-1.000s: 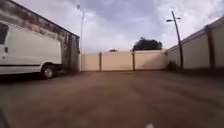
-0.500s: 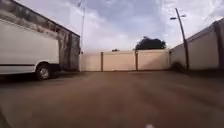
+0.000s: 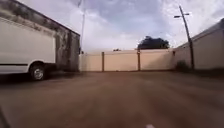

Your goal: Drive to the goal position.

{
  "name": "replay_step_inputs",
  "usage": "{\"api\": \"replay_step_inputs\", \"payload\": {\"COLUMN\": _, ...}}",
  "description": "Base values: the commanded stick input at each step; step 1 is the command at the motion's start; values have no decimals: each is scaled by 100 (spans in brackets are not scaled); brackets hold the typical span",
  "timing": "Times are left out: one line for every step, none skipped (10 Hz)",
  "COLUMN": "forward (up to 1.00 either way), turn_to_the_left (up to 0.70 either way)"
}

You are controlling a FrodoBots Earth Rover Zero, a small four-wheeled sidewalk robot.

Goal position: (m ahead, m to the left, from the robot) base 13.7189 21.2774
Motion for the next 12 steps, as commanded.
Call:
{"api": "replay_step_inputs", "payload": {"forward": 100, "turn_to_the_left": 0}}
{"api": "replay_step_inputs", "payload": {"forward": 100, "turn_to_the_left": 0}}
{"api": "replay_step_inputs", "payload": {"forward": 100, "turn_to_the_left": 0}}
{"api": "replay_step_inputs", "payload": {"forward": 100, "turn_to_the_left": 0}}
{"api": "replay_step_inputs", "payload": {"forward": 100, "turn_to_the_left": 0}}
{"api": "replay_step_inputs", "payload": {"forward": 100, "turn_to_the_left": 0}}
{"api": "replay_step_inputs", "payload": {"forward": 100, "turn_to_the_left": 0}}
{"api": "replay_step_inputs", "payload": {"forward": 100, "turn_to_the_left": 0}}
{"api": "replay_step_inputs", "payload": {"forward": 100, "turn_to_the_left": 0}}
{"api": "replay_step_inputs", "payload": {"forward": 100, "turn_to_the_left": 0}}
{"api": "replay_step_inputs", "payload": {"forward": 100, "turn_to_the_left": 0}}
{"api": "replay_step_inputs", "payload": {"forward": 100, "turn_to_the_left": 0}}
